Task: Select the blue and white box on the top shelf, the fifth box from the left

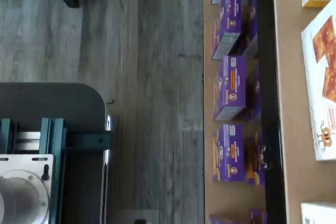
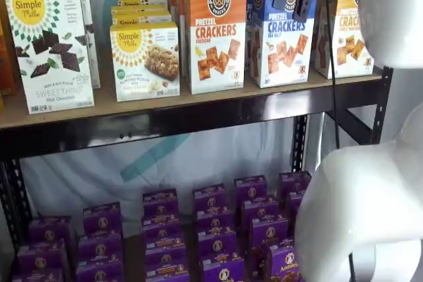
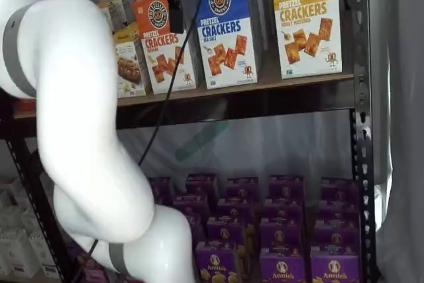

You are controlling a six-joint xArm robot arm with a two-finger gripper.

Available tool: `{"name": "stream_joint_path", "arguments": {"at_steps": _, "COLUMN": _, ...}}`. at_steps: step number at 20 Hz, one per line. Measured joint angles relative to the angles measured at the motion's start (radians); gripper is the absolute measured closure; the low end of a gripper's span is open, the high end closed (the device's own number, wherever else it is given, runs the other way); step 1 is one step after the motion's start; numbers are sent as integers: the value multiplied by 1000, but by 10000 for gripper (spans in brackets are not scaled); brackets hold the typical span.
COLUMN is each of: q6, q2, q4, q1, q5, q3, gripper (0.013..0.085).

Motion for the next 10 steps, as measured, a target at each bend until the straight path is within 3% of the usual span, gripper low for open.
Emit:
{"name": "stream_joint_path", "arguments": {"at_steps": 2, "q6": 4, "q2": 1, "q4": -59, "q1": 29, "q5": -2, "q3": 2, "gripper": 130}}
{"name": "stream_joint_path", "arguments": {"at_steps": 4, "q6": 2, "q2": 0, "q4": -77, "q1": 33, "q5": -6, "q3": 9, "gripper": 130}}
{"name": "stream_joint_path", "arguments": {"at_steps": 10, "q6": -1, "q2": 6, "q4": -38, "q1": 13, "q5": 7, "q3": -4, "gripper": 130}}
